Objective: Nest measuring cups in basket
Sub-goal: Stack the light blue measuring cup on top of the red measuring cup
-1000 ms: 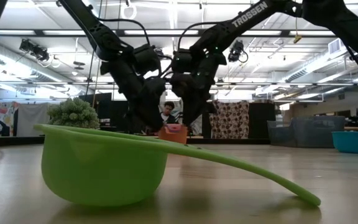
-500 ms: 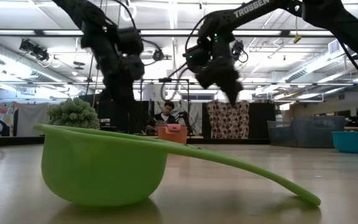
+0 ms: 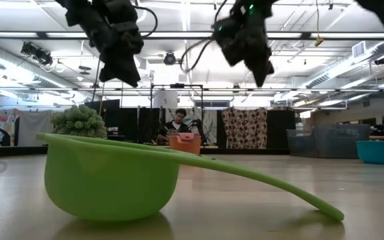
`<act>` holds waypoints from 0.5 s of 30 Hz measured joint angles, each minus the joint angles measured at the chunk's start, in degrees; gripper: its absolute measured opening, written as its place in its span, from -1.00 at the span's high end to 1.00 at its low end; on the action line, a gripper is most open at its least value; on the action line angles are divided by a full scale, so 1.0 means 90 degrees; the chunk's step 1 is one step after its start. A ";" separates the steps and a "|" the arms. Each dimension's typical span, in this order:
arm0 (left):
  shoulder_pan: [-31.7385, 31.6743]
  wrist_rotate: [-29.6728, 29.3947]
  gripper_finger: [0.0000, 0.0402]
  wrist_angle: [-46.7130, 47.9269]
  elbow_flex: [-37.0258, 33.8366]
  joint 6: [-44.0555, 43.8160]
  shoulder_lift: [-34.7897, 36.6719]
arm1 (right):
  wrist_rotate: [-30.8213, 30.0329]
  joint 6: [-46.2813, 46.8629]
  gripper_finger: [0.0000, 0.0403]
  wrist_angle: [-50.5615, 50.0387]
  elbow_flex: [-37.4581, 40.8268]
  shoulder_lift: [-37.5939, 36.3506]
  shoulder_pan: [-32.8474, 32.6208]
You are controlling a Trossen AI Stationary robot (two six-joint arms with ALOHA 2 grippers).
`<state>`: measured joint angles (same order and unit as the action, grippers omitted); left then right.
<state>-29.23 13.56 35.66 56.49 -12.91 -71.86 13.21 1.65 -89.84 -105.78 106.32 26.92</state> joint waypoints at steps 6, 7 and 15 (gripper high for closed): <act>0.0000 0.0000 0.50 0.0041 -0.0001 0.0007 0.0037 | -0.0319 0.0935 0.97 -0.0026 0.0759 -0.1441 -0.0225; 0.0000 0.0000 0.50 0.0037 -0.0002 0.0007 0.0037 | -0.0499 0.1197 0.97 -0.0007 0.0968 -0.1670 -0.0279; 0.0000 -0.0002 0.50 0.0039 -0.0001 0.0015 0.0035 | -0.0189 0.3040 0.85 -0.0021 0.2984 -0.3273 -0.0622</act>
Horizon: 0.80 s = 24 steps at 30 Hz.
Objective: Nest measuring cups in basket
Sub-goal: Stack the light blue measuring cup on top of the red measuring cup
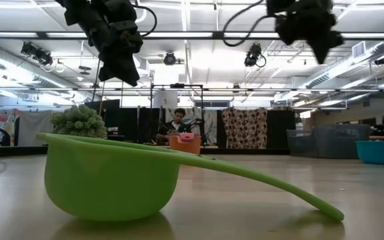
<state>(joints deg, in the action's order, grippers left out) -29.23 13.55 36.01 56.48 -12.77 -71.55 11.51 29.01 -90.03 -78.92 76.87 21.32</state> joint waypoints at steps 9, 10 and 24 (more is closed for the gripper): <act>-0.0022 0.0001 0.50 -0.0017 -0.0002 -0.0009 -0.0002 | 0.0170 0.0448 0.59 0.0214 0.1651 -0.0627 -0.0421; -0.0022 0.0002 0.50 -0.0019 -0.0002 -0.0011 -0.0002 | 0.0174 0.0445 0.55 0.0322 0.1805 -0.0627 -0.0465; -0.0019 0.0002 0.50 -0.0029 0.0000 -0.0352 -0.0004 | 0.0245 0.0494 0.33 0.2010 0.3436 -0.0625 -0.0658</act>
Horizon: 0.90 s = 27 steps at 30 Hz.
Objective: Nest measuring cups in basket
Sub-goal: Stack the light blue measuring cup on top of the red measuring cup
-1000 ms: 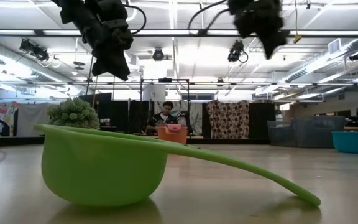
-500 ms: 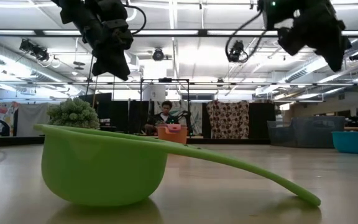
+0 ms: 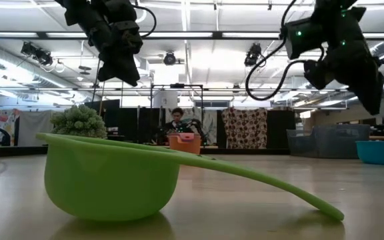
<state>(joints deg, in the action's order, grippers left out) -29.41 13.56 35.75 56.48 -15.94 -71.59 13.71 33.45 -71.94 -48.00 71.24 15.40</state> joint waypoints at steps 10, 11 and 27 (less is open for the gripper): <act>0.0000 0.0069 0.50 0.0000 0.0001 -0.0167 -0.0001 | -0.0201 -0.0396 0.34 0.0744 0.0742 0.0002 0.0000; 0.0000 0.0075 0.50 0.0000 -0.0001 -0.0168 -0.0001 | -0.0256 -0.0403 0.34 0.0759 0.0772 0.0002 0.0001; 0.0000 0.0097 0.50 -0.0009 -0.0002 -0.0171 -0.0003 | -0.0658 -0.0406 0.34 0.1869 0.1564 0.0005 0.0005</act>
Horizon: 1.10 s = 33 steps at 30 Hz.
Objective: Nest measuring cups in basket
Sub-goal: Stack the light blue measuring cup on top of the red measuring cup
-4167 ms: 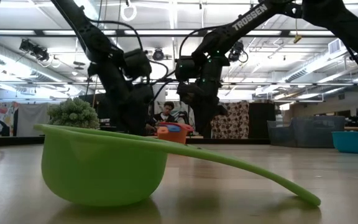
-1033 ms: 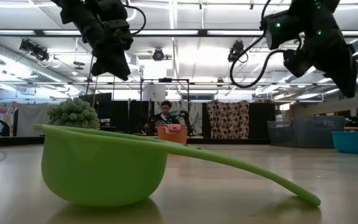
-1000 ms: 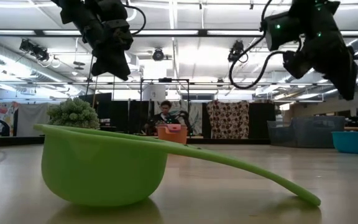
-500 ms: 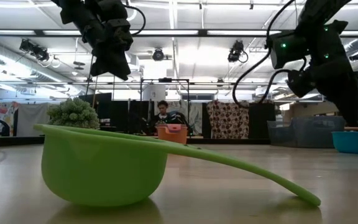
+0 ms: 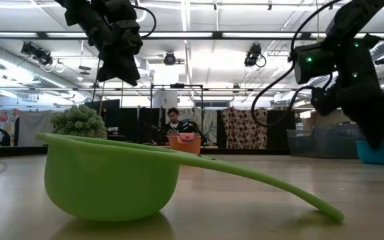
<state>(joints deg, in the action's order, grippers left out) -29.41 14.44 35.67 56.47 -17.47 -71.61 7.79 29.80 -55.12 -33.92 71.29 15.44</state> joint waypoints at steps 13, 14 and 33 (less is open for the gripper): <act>0.0000 0.0000 0.50 -0.0038 0.0000 -0.0158 0.0000 | -0.0351 0.0024 0.92 0.0937 0.0144 -0.0024 -0.0002; 0.0000 -0.0001 0.50 -0.0040 0.0002 -0.0159 0.0000 | -0.0369 0.0054 0.92 0.0955 0.0117 -0.0019 0.0000; -0.0005 -0.0422 0.50 0.0056 0.0002 0.0066 0.0000 | -0.0680 0.0990 0.94 0.0822 -0.2321 0.0567 -0.0007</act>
<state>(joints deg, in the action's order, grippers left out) -29.45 10.64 36.17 56.49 -16.88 -71.61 1.67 38.71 -47.73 -54.81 76.39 15.38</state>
